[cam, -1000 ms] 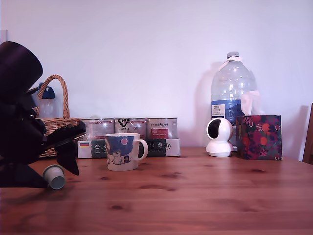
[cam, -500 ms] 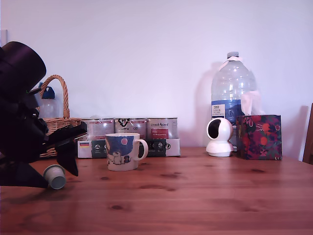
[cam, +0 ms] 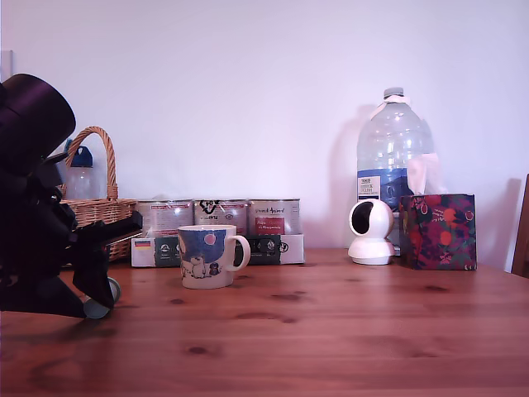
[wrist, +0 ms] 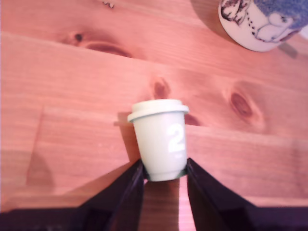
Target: Pick up the coffee capsules from the table one by one and drop them inside the nearest coffee cup
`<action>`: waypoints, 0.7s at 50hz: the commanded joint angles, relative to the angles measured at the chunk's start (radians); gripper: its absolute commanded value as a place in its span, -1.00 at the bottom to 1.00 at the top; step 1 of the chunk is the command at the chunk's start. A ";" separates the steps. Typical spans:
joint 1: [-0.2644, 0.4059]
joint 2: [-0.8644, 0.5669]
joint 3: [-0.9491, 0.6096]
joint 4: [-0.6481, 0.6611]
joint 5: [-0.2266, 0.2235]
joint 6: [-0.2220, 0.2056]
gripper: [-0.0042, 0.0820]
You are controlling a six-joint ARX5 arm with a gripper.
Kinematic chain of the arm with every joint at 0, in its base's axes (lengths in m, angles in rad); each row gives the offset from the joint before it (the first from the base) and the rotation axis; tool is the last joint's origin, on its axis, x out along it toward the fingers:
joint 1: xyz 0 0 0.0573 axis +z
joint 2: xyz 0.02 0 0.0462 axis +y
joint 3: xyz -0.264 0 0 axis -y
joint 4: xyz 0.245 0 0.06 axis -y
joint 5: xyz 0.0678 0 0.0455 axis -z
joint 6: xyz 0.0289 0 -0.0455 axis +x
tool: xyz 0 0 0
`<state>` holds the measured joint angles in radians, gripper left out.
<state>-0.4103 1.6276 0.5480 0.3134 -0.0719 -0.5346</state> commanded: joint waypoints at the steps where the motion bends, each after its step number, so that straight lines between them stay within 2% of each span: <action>1: 0.003 0.016 -0.003 0.002 0.002 0.044 -0.53; 16: 0.003 0.014 -0.003 0.000 0.005 0.259 -0.53; 28: 0.002 -0.035 -0.003 -0.002 0.013 0.380 -0.53; 35: 0.002 -0.113 -0.003 -0.011 0.030 0.426 -0.53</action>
<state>-0.4103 1.5661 0.5480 0.2920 -0.0509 -0.1268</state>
